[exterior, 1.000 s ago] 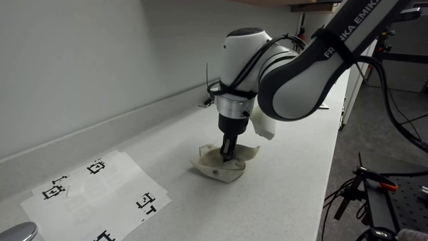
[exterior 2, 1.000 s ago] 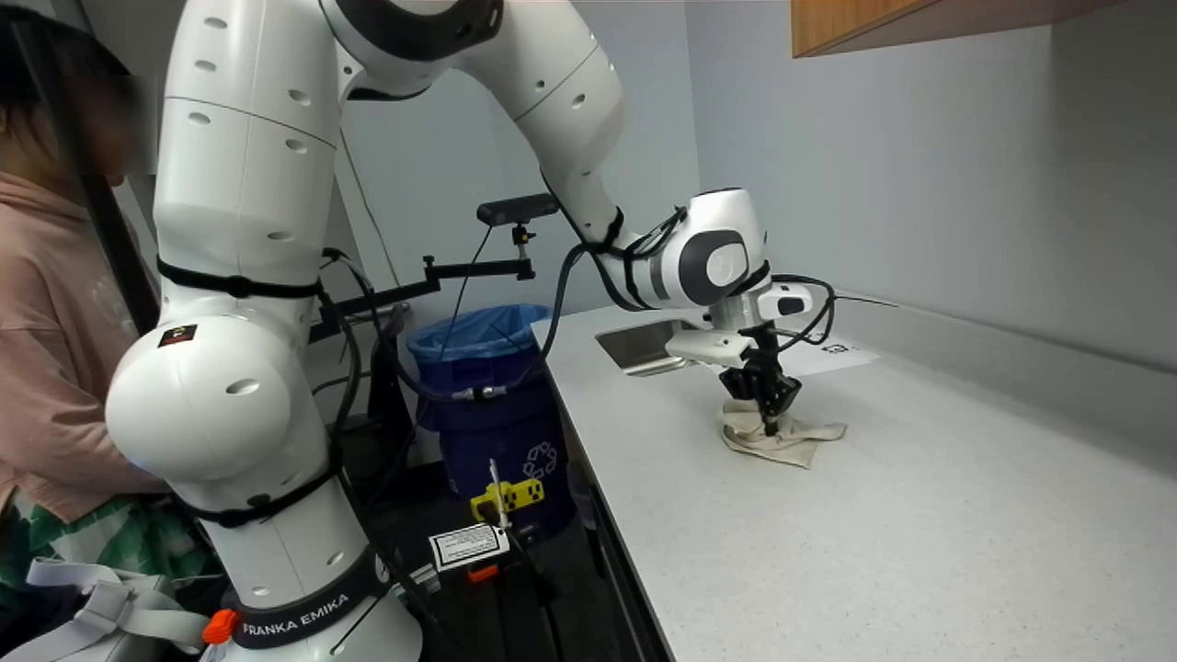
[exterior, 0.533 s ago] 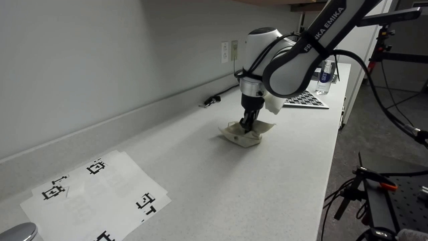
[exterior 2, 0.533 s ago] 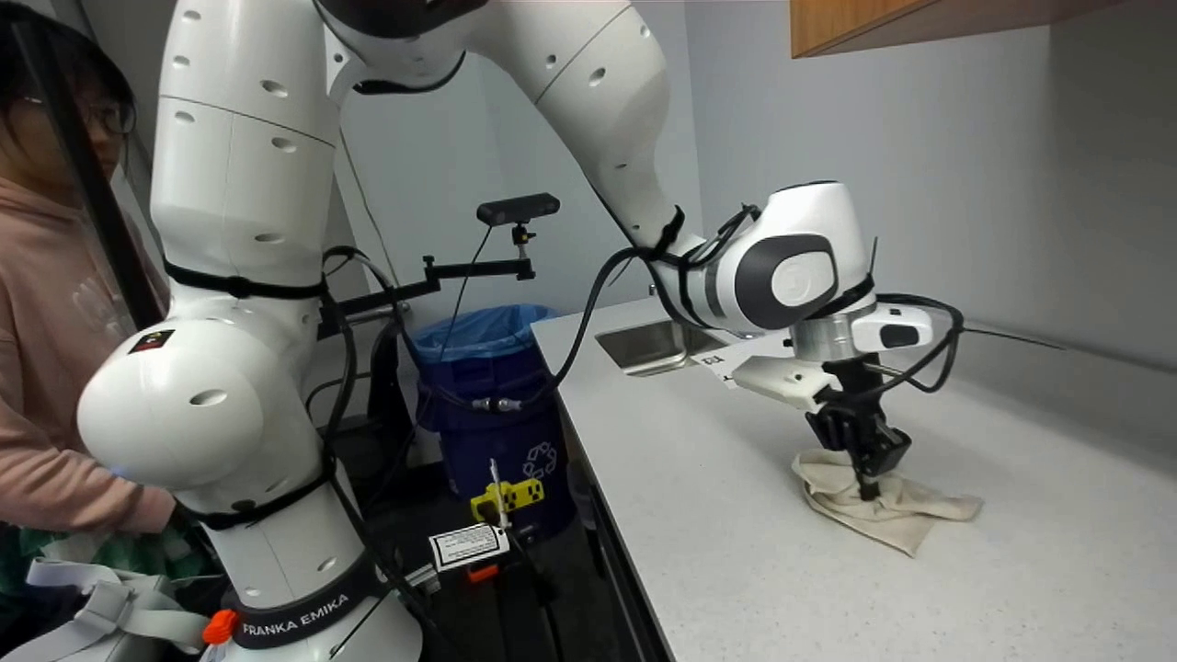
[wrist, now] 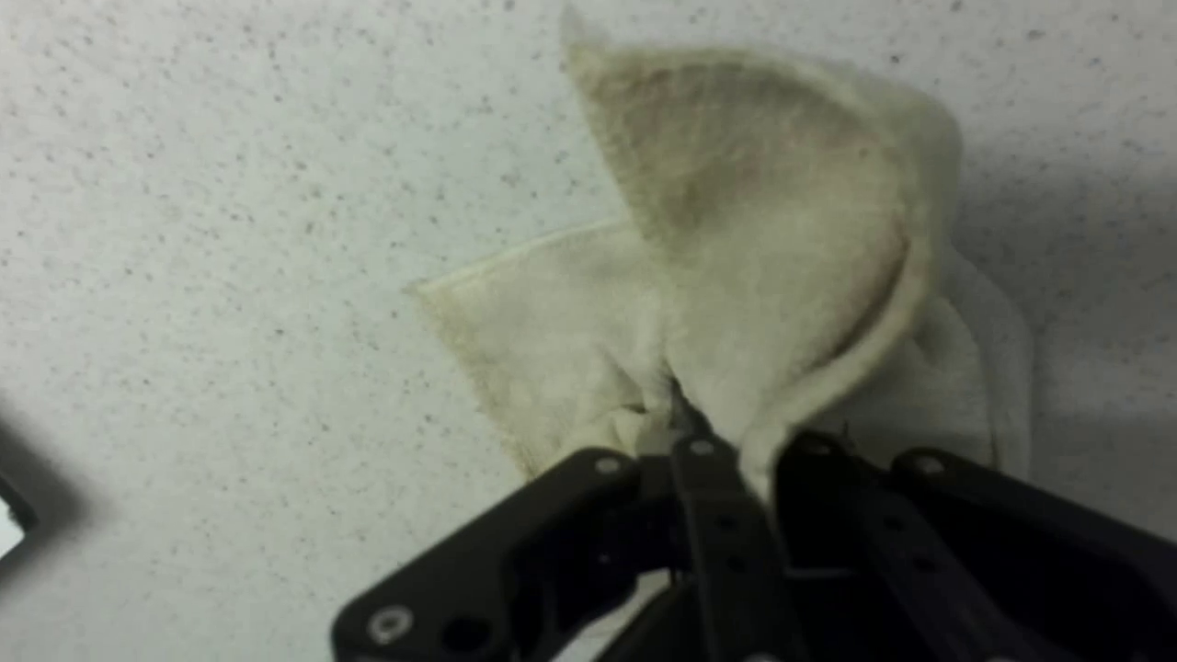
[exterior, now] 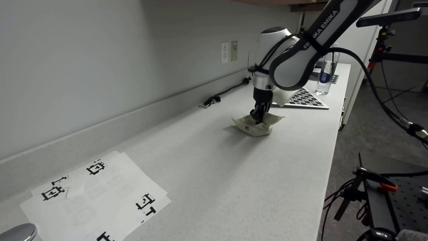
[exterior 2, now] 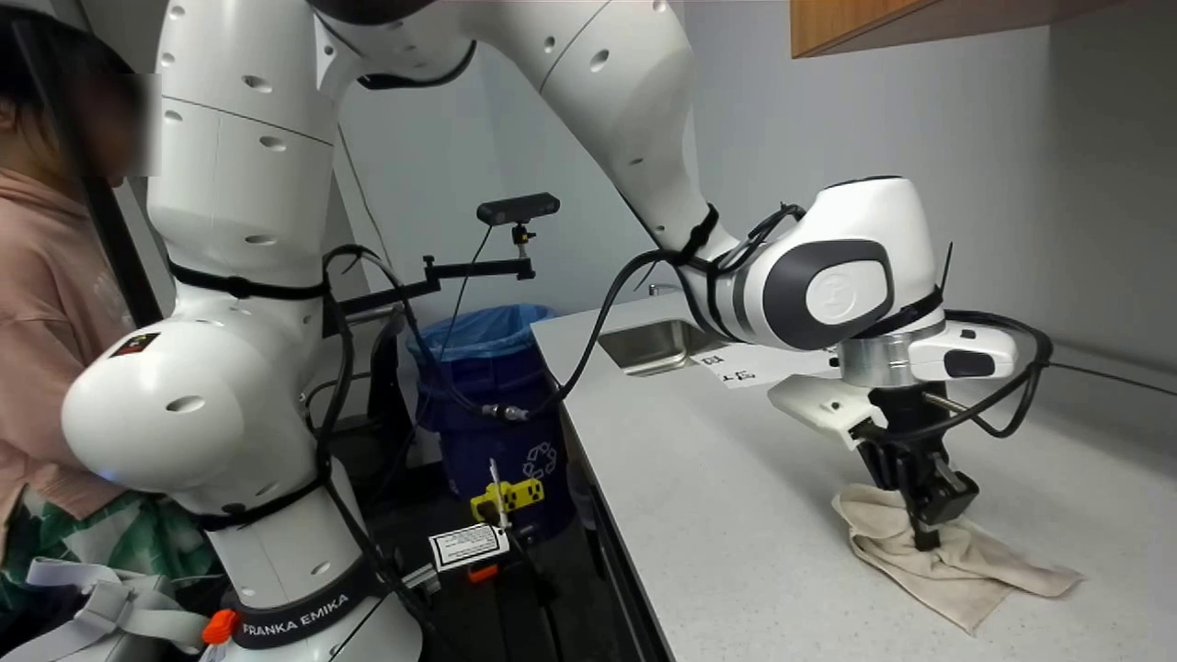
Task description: Use the white towel to wipe the countertop
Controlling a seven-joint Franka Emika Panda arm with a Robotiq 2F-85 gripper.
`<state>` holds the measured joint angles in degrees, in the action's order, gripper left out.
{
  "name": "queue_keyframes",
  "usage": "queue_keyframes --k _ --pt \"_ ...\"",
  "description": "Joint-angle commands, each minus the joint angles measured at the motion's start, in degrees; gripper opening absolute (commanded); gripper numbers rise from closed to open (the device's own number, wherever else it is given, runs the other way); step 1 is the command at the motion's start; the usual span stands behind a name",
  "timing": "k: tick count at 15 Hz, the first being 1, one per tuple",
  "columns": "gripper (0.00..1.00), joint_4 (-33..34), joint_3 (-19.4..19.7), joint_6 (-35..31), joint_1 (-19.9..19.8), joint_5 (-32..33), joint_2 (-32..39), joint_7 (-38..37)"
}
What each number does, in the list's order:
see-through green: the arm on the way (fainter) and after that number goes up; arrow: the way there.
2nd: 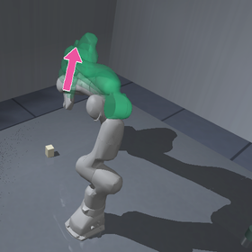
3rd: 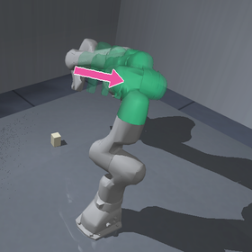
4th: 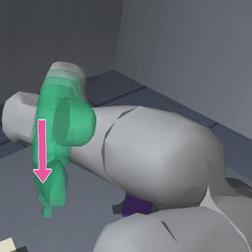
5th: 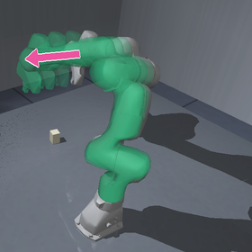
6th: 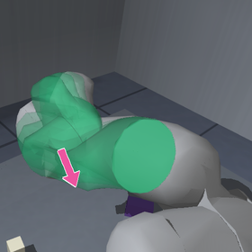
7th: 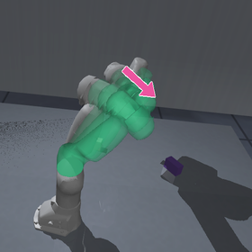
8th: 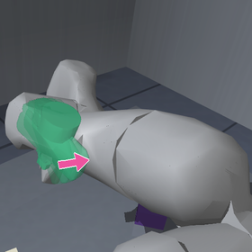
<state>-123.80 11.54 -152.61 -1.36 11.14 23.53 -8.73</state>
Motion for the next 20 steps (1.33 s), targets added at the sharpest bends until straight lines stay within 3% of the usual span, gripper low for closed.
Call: queue_keyframes --k 1,9,13,17,18,20 --pt "0.02 0.67 -2.09 1.37 4.06 1.43 0.16 -2.03" --pt "0.02 -1.31 -9.58 1.83 13.64 6.63 -0.54 1.02" --pt "0.02 -1.19 -11.30 2.83 14.54 7.69 -0.93 2.35" --pt "0.02 -2.23 -12.17 3.94 12.58 6.29 -3.33 6.00" --pt "0.35 -2.92 -12.38 4.06 12.00 5.95 -4.42 7.19" --pt "0.41 -4.62 -12.57 3.38 11.03 5.53 -6.64 9.07"
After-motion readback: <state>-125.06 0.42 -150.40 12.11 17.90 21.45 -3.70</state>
